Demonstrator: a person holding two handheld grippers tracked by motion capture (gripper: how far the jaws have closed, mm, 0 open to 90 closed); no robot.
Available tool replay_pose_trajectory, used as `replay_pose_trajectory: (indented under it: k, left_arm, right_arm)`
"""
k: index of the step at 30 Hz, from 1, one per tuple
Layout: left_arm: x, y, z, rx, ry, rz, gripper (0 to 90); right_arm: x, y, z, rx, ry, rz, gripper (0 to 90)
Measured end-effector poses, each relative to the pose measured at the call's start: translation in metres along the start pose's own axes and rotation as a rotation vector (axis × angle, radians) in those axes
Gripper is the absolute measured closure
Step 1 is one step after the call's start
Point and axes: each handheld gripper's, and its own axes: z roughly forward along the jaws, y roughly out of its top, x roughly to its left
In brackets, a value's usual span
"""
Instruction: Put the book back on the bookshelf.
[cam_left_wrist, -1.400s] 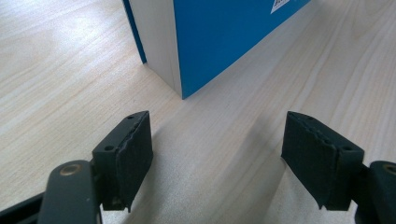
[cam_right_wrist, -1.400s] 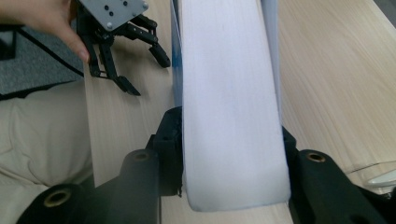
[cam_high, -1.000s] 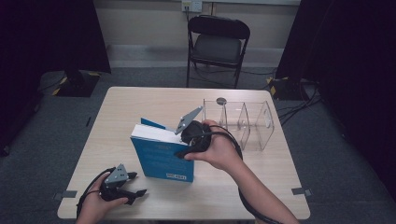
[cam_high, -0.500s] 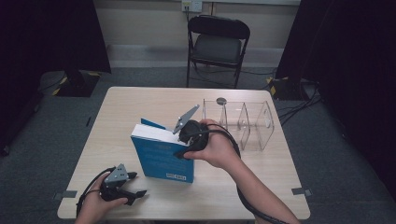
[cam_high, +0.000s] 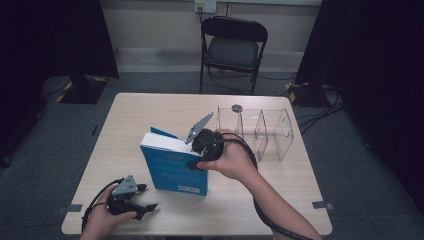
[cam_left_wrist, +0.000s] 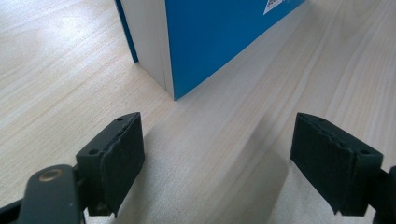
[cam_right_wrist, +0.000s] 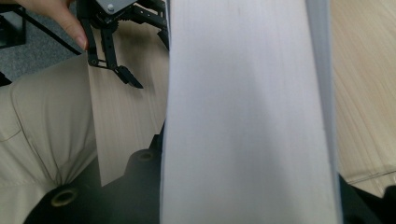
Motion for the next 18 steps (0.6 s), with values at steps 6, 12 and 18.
replay_pose_trajectory:
  k: [6, 12, 18]
  left_arm:
    - [0.0001, -0.0001, 0.0, -0.002, -0.002, -0.003, 17.1]
    - [0.0004, 0.0, -0.0002, -0.002, -0.004, -0.004, 17.0]
    - [0.0001, 0.0006, -0.0009, 0.016, 0.0, 0.007, 16.6]
  right_arm:
    - [-0.0016, 0.0014, 0.0007, 0.008, 0.0, 0.024, 60.9]
    - [-0.0026, 0.003, 0.0026, 0.038, 0.0, 0.037, 60.5]
    - [0.0009, 0.0033, 0.0025, 0.043, -0.012, 0.062, 61.6]
